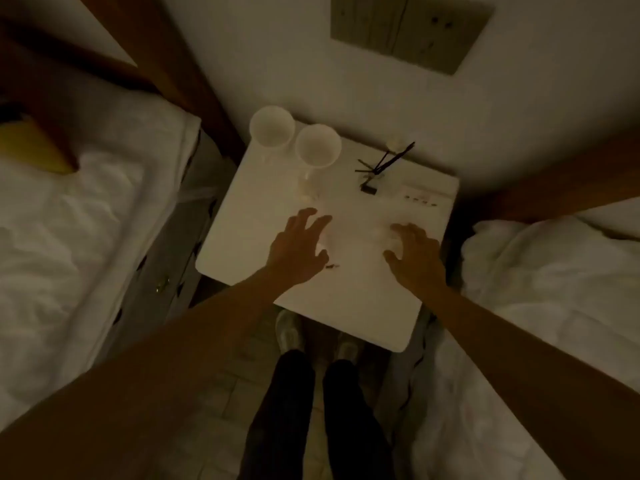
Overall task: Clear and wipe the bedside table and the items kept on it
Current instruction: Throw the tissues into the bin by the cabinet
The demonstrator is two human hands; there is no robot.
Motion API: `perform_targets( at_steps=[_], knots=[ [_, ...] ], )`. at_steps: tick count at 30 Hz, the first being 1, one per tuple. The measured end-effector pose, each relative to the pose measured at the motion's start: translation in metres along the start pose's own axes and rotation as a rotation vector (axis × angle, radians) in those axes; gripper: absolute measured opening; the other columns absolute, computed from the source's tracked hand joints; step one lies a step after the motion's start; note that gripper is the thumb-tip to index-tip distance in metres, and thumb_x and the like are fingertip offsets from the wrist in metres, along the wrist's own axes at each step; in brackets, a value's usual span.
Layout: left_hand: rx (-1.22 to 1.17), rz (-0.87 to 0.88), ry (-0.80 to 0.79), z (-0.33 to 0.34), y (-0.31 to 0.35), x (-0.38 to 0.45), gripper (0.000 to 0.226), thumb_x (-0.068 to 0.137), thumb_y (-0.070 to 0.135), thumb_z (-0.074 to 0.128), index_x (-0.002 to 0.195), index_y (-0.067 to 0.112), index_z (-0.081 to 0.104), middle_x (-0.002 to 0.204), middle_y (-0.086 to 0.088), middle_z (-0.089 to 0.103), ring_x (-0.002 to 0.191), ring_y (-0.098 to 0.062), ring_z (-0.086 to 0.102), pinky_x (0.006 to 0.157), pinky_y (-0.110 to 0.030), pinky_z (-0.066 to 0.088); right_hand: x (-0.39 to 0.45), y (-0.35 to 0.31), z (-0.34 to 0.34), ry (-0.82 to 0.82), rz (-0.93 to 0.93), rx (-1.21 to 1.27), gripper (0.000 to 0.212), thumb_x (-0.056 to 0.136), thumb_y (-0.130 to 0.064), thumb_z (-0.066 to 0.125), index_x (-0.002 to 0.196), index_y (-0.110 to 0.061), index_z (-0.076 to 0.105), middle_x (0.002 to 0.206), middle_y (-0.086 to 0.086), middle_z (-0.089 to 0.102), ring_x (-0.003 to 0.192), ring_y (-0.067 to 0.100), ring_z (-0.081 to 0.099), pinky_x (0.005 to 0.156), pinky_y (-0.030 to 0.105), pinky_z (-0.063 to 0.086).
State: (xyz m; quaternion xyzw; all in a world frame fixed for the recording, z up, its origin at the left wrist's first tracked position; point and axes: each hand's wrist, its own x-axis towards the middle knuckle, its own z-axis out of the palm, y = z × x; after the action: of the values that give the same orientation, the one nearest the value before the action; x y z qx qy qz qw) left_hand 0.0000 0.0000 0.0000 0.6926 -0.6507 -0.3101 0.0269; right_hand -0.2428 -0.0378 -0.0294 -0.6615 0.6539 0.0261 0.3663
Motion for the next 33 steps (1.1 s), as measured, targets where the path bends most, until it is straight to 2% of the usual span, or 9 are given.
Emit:
perform_targets(
  at_steps=[4,9,12,16,18,21,25,30,33],
  knots=[
    [0.077,-0.004,-0.098,0.015,-0.005,0.019,0.063,0.089,0.033,0.064,0.146,0.031,0.039,0.153,-0.004,0.024,0.136,-0.025,0.032,0.093,-0.045,0.052,0.012,-0.003,0.011,0.157,-0.016,-0.130,0.043,0.098,-0.028,0.059,0.140,-0.029,0.050,0.150,0.003,0.035,0.129,0.032,0.036,0.092,0.047,0.051],
    [0.028,0.007,-0.038,0.017,-0.008,0.027,0.032,0.088,0.008,0.059,0.119,0.014,0.058,0.132,-0.007,0.043,0.118,-0.026,0.043,0.076,-0.040,0.052,0.021,-0.015,0.018,0.219,-0.090,-0.027,0.027,0.094,-0.006,0.059,0.121,-0.009,0.063,0.127,0.016,0.050,0.113,0.035,0.050,0.088,0.044,0.053],
    [-0.050,-0.004,0.027,0.004,-0.013,0.032,0.021,0.084,0.005,0.061,0.105,0.011,0.060,0.122,-0.008,0.049,0.108,-0.025,0.049,0.079,-0.041,0.052,0.026,-0.035,0.019,0.209,-0.151,0.030,0.018,0.094,-0.003,0.057,0.111,-0.003,0.059,0.114,0.018,0.055,0.100,0.035,0.055,0.078,0.035,0.046],
    [-0.157,-0.074,0.125,-0.024,-0.028,0.041,0.018,0.081,0.004,0.063,0.095,0.012,0.054,0.108,-0.005,0.049,0.090,-0.022,0.052,0.076,-0.038,0.052,0.038,-0.073,0.021,0.184,-0.218,0.115,0.019,0.089,-0.013,0.063,0.103,-0.009,0.051,0.098,0.009,0.055,0.089,0.028,0.056,0.068,0.031,0.040],
    [-0.163,-0.107,0.159,-0.036,-0.039,0.047,0.021,0.081,0.003,0.061,0.097,0.011,0.050,0.101,-0.004,0.045,0.083,-0.022,0.050,0.070,-0.037,0.048,0.048,-0.094,0.024,0.149,-0.224,0.147,0.027,0.088,-0.023,0.069,0.104,-0.015,0.049,0.097,0.003,0.057,0.087,0.024,0.059,0.066,0.030,0.042],
    [-0.195,-0.143,0.210,-0.046,-0.054,0.054,0.027,0.081,0.003,0.057,0.103,0.011,0.045,0.099,-0.004,0.044,0.078,-0.025,0.048,0.063,-0.036,0.037,0.068,-0.120,0.033,0.122,-0.218,0.122,0.043,0.088,-0.038,0.070,0.122,-0.021,0.050,0.110,0.003,0.064,0.096,0.023,0.063,0.071,0.035,0.051],
    [-0.247,-0.171,0.164,-0.045,-0.065,0.065,0.046,0.084,0.005,0.059,0.125,0.016,0.041,0.115,-0.009,0.048,0.085,-0.027,0.055,0.068,-0.040,0.048,0.087,-0.137,0.047,0.101,-0.178,0.055,0.058,0.086,-0.048,0.071,0.135,-0.026,0.049,0.117,0.004,0.061,0.104,0.026,0.063,0.081,0.042,0.055],
    [-0.314,-0.145,0.120,-0.033,-0.067,0.069,0.045,0.087,0.009,0.060,0.129,0.017,0.045,0.117,-0.009,0.048,0.093,-0.029,0.056,0.071,-0.036,0.045,0.093,-0.139,0.059,0.123,-0.161,0.020,0.034,0.088,-0.040,0.071,0.116,-0.027,0.060,0.103,0.002,0.054,0.089,0.028,0.063,0.070,0.036,0.049],
    [-0.336,-0.145,0.116,-0.035,-0.070,0.062,0.044,0.086,0.007,0.058,0.128,0.015,0.046,0.116,-0.009,0.048,0.094,-0.030,0.056,0.074,-0.037,0.046,0.085,-0.137,0.057,0.123,-0.191,0.062,0.025,0.086,-0.037,0.072,0.103,-0.025,0.059,0.098,-0.004,0.046,0.075,0.020,0.054,0.064,0.030,0.041]
  ],
)
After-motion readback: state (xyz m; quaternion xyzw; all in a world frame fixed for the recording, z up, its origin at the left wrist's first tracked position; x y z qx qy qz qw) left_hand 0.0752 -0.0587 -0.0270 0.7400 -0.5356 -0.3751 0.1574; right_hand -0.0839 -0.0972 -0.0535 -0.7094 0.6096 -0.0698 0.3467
